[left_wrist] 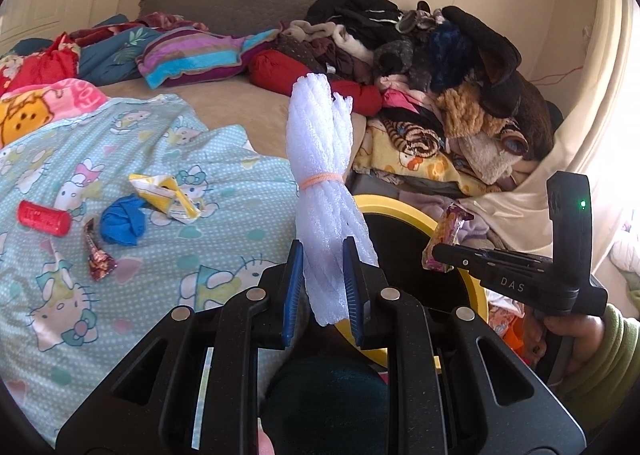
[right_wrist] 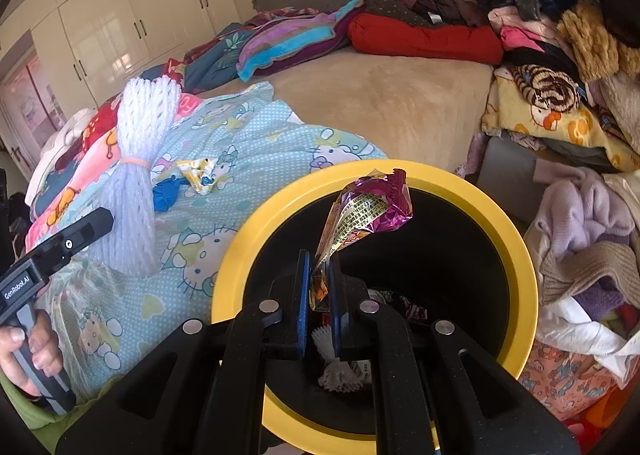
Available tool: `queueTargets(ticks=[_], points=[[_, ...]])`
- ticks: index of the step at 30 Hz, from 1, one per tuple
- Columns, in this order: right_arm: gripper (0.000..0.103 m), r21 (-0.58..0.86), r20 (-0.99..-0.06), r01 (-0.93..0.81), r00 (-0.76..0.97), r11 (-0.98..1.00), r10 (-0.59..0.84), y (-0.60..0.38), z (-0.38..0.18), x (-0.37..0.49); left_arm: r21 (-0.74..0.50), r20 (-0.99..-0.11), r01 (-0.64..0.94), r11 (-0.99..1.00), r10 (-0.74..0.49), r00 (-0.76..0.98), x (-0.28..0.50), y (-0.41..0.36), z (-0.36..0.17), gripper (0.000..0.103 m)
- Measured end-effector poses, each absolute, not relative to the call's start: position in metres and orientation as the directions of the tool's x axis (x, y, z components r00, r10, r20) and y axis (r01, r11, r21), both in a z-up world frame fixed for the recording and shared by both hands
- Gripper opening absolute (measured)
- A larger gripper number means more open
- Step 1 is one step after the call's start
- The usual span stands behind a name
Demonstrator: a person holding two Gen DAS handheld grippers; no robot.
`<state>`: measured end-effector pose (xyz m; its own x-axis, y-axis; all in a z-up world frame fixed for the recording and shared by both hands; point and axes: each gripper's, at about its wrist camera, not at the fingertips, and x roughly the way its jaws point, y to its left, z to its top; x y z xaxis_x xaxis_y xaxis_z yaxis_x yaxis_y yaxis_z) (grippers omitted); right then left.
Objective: Collect trash
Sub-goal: 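Carry the mesh bundle and chocolate wrapper over the bin with both grippers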
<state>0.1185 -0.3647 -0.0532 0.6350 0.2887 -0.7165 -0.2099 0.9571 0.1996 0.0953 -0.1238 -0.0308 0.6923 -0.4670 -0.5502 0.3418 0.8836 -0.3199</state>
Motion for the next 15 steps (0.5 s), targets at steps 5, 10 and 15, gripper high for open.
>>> queueTargets(ticks=[5, 10, 15], points=[[0.009, 0.204, -0.721, -0.199, 0.631, 0.958, 0.285, -0.371, -0.056, 0.12, -0.307, -0.559, 0.358, 0.882, -0.471, 0.682, 0.097, -0.135, -0.034, 0.015], [0.009, 0.196, -0.734, -0.194, 0.622, 0.961, 0.275, -0.374, -0.062, 0.121, -0.294, -0.571, 0.372, 0.88, -0.474, 0.67, 0.1, -0.143, -0.038, 0.015], [0.009, 0.198, -0.746, -0.19, 0.607, 0.962, 0.274, -0.377, -0.068, 0.122, -0.283, -0.585, 0.388, 0.877, -0.478, 0.655, 0.104, -0.154, -0.043, 0.015]])
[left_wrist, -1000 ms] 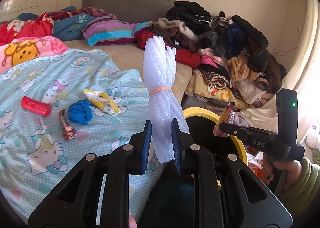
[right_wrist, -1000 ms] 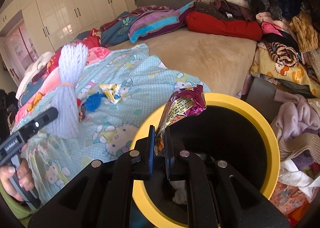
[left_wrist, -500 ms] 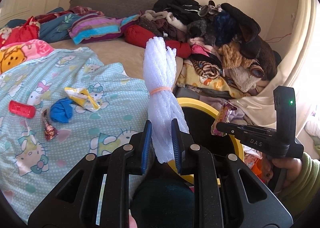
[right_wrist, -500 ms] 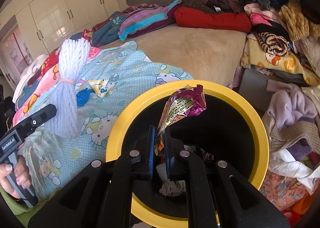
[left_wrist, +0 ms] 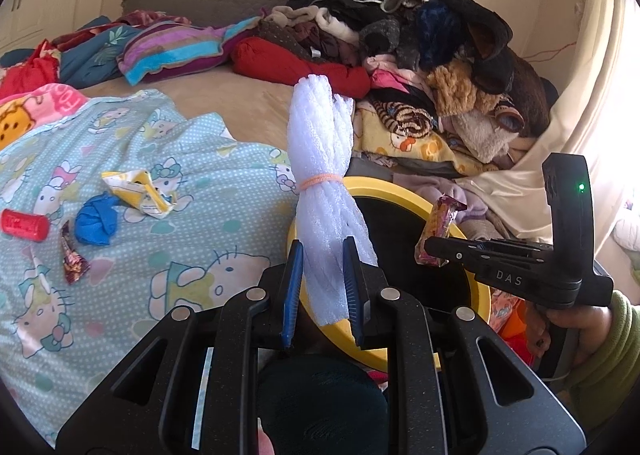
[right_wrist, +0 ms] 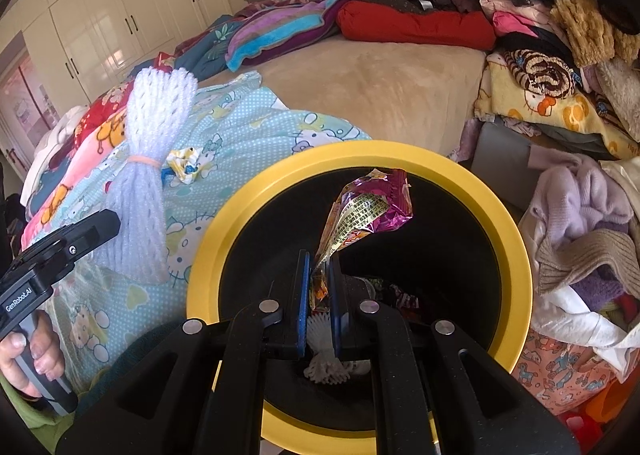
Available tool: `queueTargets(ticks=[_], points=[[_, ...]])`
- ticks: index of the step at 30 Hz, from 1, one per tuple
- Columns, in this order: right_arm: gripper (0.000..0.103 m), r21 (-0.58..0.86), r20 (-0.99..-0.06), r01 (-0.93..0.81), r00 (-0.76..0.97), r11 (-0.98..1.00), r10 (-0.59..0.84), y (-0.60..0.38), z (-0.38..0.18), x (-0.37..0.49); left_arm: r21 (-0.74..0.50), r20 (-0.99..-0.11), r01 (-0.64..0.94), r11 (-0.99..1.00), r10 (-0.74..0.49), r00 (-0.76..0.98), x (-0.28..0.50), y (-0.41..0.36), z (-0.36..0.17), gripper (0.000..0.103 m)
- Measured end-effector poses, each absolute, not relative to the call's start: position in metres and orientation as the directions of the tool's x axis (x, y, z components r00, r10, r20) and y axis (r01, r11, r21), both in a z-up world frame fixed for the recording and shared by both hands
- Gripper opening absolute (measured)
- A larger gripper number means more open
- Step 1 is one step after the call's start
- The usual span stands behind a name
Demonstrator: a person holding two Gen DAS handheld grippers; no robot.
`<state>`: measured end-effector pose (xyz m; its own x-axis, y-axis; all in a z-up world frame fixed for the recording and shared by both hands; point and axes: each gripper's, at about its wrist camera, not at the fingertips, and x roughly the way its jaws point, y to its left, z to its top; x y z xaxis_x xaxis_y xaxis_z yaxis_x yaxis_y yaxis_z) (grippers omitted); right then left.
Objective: Collect trash
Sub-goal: 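Carry the mesh bundle and chocolate wrapper over the bin with both grippers, then open both grippers to drop the mesh bundle and chocolate wrapper into the bin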
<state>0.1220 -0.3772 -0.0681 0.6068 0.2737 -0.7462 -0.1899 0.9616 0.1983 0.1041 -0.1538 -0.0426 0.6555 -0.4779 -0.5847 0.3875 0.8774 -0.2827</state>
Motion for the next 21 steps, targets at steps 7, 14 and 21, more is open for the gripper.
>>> queueTargets(ticks=[7, 14, 21], points=[[0.009, 0.203, -0.766, -0.183, 0.583, 0.962, 0.272, -0.38, -0.078, 0.124, -0.263, -0.605, 0.414, 0.871, -0.483, 0.633, 0.111, -0.17, -0.05, 0.015], [0.009, 0.207, -0.777, -0.176, 0.569, 0.962, 0.271, -0.383, -0.083, 0.125, -0.264, -0.627, 0.425, 0.866, -0.489, 0.606, 0.124, -0.184, -0.058, 0.015], [0.01, 0.214, -0.787, -0.165, 0.555, 0.963, 0.27, -0.387, -0.088, 0.127, -0.262, -0.639, 0.434, 0.862, -0.492, 0.591, 0.135, -0.197, -0.064, 0.015]])
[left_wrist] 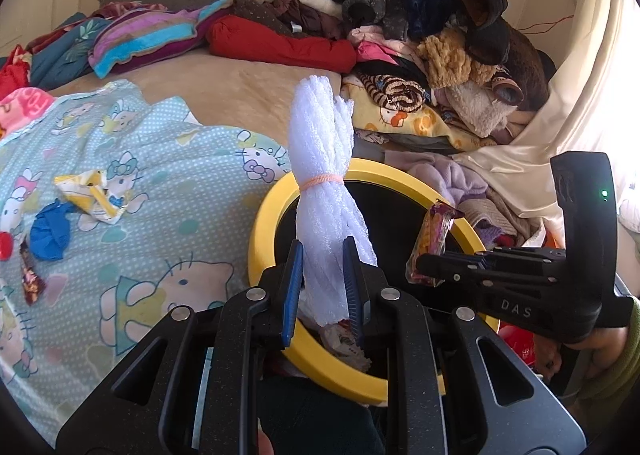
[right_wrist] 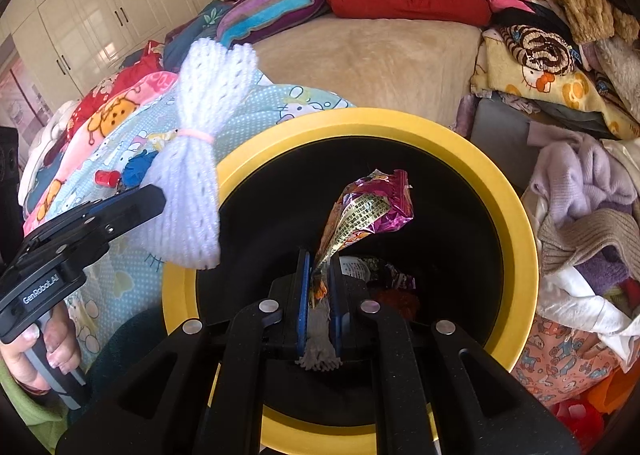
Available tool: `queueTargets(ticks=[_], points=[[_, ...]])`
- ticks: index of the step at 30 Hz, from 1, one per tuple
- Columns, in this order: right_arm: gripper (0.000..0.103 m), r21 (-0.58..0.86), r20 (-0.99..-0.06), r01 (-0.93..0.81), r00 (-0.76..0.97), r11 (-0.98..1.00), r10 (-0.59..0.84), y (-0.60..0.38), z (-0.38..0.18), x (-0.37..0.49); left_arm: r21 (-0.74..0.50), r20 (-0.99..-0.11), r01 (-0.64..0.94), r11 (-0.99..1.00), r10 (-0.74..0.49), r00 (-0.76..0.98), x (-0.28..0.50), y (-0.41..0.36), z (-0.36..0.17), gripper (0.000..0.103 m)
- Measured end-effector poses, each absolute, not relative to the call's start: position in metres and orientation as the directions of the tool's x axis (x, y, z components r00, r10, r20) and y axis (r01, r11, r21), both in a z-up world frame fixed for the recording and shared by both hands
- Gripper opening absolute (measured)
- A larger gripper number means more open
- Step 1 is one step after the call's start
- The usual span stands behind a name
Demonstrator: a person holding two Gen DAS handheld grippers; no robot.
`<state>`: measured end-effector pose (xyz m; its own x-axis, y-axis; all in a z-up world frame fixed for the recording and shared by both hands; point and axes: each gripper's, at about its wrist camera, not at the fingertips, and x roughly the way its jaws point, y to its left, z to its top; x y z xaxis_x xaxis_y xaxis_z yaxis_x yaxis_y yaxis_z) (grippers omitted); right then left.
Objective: Collect trash
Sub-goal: 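Open both grippers to drop the mesh bundle and chocolate wrapper into the bin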
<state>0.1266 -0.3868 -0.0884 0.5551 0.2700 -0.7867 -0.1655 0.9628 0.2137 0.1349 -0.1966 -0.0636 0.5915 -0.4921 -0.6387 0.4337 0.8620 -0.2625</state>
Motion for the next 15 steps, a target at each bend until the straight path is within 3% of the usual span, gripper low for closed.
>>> queueTargets(ticks=[5, 9, 11, 13, 15], points=[[0.014, 0.209, -0.793, -0.156, 0.551, 0.966, 0.26, -0.388, -0.091, 0.127, -0.283, -0.635, 0.428, 0.858, -0.502, 0.588, 0.139, -0.2, -0.065, 0.015], [0.037, 0.201, -0.791, -0.135, 0.562, 0.97, 0.242, -0.392, -0.091, 0.127, -0.272, -0.624, 0.42, 0.866, -0.491, 0.608, 0.136, -0.198, -0.063, 0.047], [0.047, 0.203, -0.79, -0.126, 0.565, 0.971, 0.238, -0.393, -0.092, 0.128, -0.283, -0.614, 0.412, 0.866, -0.494, 0.616, 0.135, -0.193, -0.061, 0.053], [0.052, 0.2, -0.788, -0.114, 0.571, 0.973, 0.229, -0.394, -0.092, 0.127, -0.291, -0.602, 0.402, 0.868, -0.493, 0.628, 0.134, -0.188, -0.058, 0.067], [0.059, 0.199, -0.785, -0.103, 0.578, 0.975, 0.221, -0.395, -0.09, 0.128, -0.293, -0.59, 0.392, 0.872, -0.488, 0.643, 0.131, -0.183, -0.054, 0.072]])
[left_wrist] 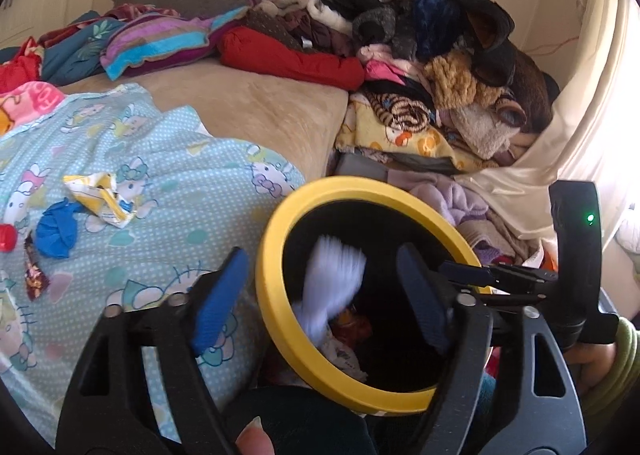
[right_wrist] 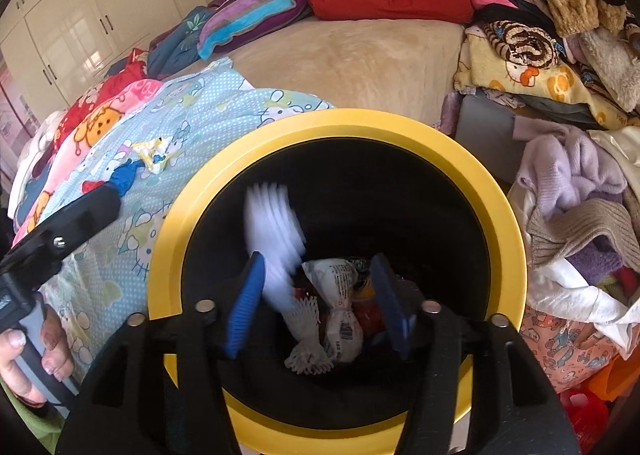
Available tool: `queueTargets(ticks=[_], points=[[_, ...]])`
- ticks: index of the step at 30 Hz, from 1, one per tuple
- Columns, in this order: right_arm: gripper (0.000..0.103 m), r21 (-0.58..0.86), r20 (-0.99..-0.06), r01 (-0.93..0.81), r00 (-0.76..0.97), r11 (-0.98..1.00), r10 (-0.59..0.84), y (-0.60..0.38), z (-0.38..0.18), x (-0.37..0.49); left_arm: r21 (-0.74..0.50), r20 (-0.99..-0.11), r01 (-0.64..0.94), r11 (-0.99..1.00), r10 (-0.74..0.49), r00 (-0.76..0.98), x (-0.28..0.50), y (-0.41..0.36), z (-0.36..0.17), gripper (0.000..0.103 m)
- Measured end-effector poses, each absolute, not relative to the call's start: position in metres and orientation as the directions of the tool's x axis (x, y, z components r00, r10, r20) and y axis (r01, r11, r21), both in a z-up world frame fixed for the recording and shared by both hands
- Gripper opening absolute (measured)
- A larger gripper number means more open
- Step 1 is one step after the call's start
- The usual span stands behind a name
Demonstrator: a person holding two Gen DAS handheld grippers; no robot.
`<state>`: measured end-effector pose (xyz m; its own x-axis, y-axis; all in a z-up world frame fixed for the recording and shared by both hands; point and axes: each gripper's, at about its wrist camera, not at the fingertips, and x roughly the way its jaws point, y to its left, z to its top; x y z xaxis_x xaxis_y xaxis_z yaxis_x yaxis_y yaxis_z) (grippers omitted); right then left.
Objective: Collect trash
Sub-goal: 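Open both grippers to drop the mesh bundle and chocolate wrapper into the bin, then move both tools back over the remaining wrappers on the blanket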
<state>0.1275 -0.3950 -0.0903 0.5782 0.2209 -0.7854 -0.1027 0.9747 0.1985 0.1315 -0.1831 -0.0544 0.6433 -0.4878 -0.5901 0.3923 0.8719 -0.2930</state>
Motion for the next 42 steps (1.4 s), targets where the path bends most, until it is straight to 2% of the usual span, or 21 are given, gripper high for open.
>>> queueTargets(ticks=[1, 4, 11, 42], points=[[0.063, 0.197, -0.783, -0.097, 0.584, 0.976, 0.216, -0.395, -0.089, 0.127, -0.292, -0.587, 0.389, 0.874, -0.485, 0.648, 0.131, -0.181, -0.053, 0.078], [0.066, 0.198, -0.77, -0.087, 0.602, 0.976, 0.21, -0.395, -0.085, 0.126, -0.299, -0.578, 0.369, 0.88, -0.474, 0.664, 0.129, -0.172, -0.049, 0.089], [0.074, 0.184, -0.729, -0.085, 0.656, 0.979, 0.193, -0.39, -0.069, 0.121, -0.295, -0.567, 0.317, 0.901, -0.433, 0.701, 0.126, -0.153, -0.044, 0.09], [0.075, 0.195, -0.644, -0.2, 0.713, 0.96, 0.279, -0.312, -0.038, 0.112, -0.319, -0.518, 0.129, 0.939, -0.287, 0.806, 0.11, -0.066, -0.03, 0.09]])
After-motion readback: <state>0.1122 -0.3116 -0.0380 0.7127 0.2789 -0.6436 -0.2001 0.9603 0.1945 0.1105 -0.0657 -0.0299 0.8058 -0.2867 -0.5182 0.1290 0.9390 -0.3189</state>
